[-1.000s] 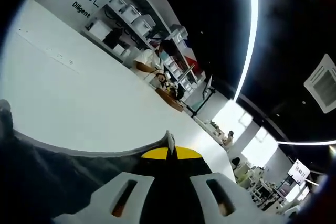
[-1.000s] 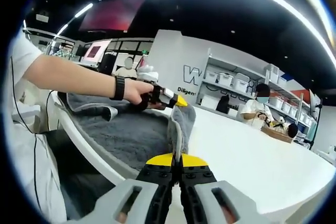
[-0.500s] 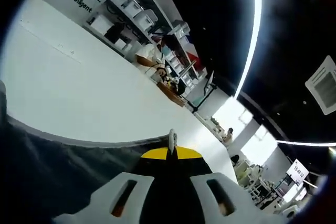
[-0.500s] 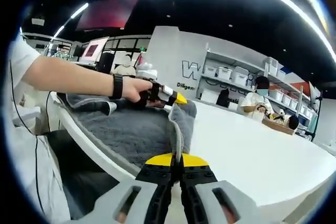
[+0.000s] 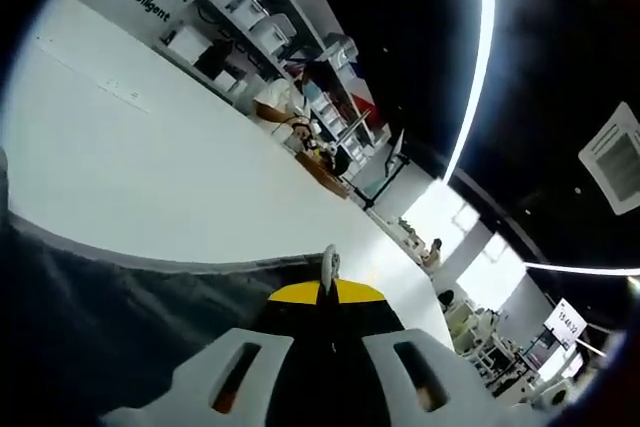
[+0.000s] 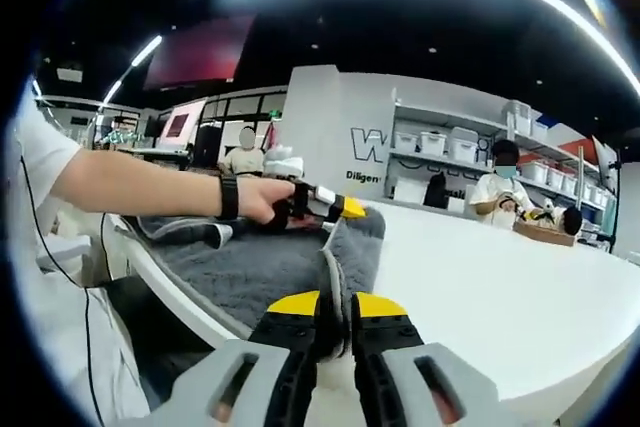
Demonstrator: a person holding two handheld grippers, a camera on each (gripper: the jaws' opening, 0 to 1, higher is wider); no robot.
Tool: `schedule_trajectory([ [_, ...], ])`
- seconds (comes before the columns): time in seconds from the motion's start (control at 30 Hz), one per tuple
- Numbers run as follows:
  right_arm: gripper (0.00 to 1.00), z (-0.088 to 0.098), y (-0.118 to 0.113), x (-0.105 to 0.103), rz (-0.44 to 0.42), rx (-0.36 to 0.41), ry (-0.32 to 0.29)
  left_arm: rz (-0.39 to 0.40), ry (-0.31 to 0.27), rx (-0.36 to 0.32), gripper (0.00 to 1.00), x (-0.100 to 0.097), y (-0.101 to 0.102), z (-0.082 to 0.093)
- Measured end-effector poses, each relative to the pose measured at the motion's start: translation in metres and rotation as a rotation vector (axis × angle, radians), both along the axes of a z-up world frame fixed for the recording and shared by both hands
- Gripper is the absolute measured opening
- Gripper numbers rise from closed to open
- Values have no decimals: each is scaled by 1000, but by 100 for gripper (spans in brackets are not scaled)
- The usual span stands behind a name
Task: Open the folded towel by lifting each exposed corner and separating the folded layers until the towel lies flat within the target outline without major curled edges
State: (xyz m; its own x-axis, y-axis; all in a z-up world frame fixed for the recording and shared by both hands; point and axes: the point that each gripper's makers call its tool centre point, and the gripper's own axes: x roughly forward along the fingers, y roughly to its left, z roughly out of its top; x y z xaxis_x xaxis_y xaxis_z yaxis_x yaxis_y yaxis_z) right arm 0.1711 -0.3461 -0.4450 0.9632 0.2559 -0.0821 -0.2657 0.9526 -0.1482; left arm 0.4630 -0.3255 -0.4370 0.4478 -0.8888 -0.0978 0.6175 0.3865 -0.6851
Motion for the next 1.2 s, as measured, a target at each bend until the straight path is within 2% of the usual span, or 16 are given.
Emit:
schedule_trajectory([
  [0.23, 8, 8, 8, 6, 18, -16, -12, 2, 7, -11, 1, -15, 1, -2],
  [0.33, 2, 9, 9, 9, 16, -32, -16, -1, 8, -10, 1, -19, 1, -3],
  [0.47, 0, 11, 3, 8, 1, -41, -30, -3, 24, -32, 1, -20, 2, -1],
  [0.6, 0, 10, -9, 6, -31, -21, -32, -47, 46, -56, 2, -32, -1, 0],
  [0.73, 0, 7, -17, 4, -55, -3, -28, -63, 39, -66, 3, -38, -4, 2],
  [0.87, 0, 4, -22, 4, -76, -9, -19, -77, 45, -89, 5, -37, -7, 7],
  [0.9, 0, 4, -24, 3, -82, -10, -21, -79, 57, -91, 6, -38, -7, 6],
  [1.0, 0, 5, -28, 2, -96, 4, -28, -90, 42, -77, 7, -52, -12, 5],
  [1.2, 0, 1, -42, -2, -143, 33, -24, -92, 58, -102, 7, -59, -13, 6],
])
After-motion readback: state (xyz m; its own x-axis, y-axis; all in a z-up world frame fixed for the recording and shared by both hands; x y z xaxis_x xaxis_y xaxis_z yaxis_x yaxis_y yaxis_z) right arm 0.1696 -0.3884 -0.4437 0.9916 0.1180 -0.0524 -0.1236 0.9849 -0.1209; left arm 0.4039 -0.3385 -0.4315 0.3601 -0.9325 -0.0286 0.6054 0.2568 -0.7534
